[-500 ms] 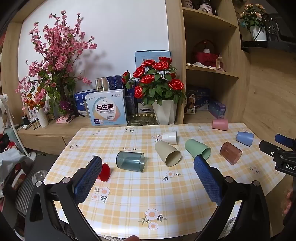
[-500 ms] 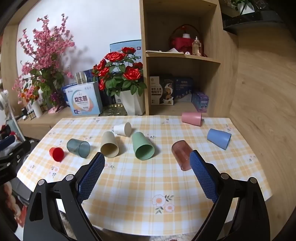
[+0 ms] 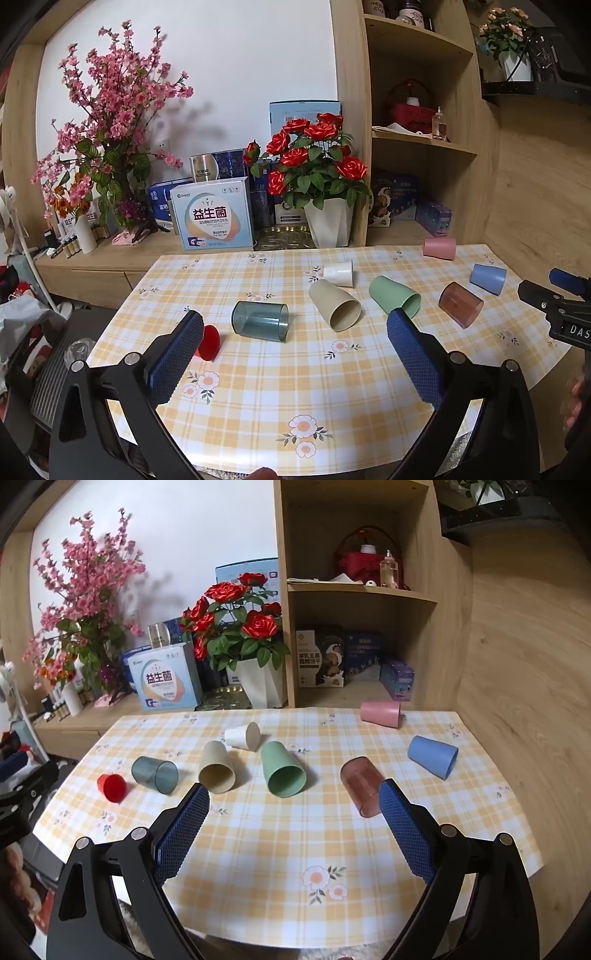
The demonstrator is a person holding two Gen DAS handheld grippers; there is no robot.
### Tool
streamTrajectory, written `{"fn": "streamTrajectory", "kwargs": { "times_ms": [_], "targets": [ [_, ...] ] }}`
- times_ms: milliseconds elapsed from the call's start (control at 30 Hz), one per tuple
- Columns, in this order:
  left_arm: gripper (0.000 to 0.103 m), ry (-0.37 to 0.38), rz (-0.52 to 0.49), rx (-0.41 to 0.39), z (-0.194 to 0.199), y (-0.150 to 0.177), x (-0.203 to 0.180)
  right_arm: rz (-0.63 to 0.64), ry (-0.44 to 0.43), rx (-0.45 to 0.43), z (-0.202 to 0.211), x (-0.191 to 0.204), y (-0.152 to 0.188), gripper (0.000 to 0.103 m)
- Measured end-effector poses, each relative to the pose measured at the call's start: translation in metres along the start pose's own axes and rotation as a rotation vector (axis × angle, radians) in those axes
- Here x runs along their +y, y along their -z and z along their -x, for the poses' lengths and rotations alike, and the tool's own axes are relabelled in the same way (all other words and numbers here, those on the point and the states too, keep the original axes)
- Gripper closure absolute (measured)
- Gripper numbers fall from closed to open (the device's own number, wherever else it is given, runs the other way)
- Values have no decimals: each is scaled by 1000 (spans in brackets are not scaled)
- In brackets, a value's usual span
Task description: Flip cup upside down
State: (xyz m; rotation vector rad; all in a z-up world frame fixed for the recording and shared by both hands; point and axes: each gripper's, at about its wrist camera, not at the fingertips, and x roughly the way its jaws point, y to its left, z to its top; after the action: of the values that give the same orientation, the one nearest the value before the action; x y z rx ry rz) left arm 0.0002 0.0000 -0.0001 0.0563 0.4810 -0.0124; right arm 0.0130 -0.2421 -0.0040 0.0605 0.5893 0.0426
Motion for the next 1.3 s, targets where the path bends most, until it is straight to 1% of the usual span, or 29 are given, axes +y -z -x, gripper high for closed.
{"fn": "streamTrajectory", "kwargs": {
  "times_ms": [1233,1300],
  "targets": [
    [6,3,1,3,0,0,0,-2,0,5,-2,-5,2,13],
    [6,3,2,3,-4,5,-3,-2,0,5,-2,-5,2,13]
  ]
}}
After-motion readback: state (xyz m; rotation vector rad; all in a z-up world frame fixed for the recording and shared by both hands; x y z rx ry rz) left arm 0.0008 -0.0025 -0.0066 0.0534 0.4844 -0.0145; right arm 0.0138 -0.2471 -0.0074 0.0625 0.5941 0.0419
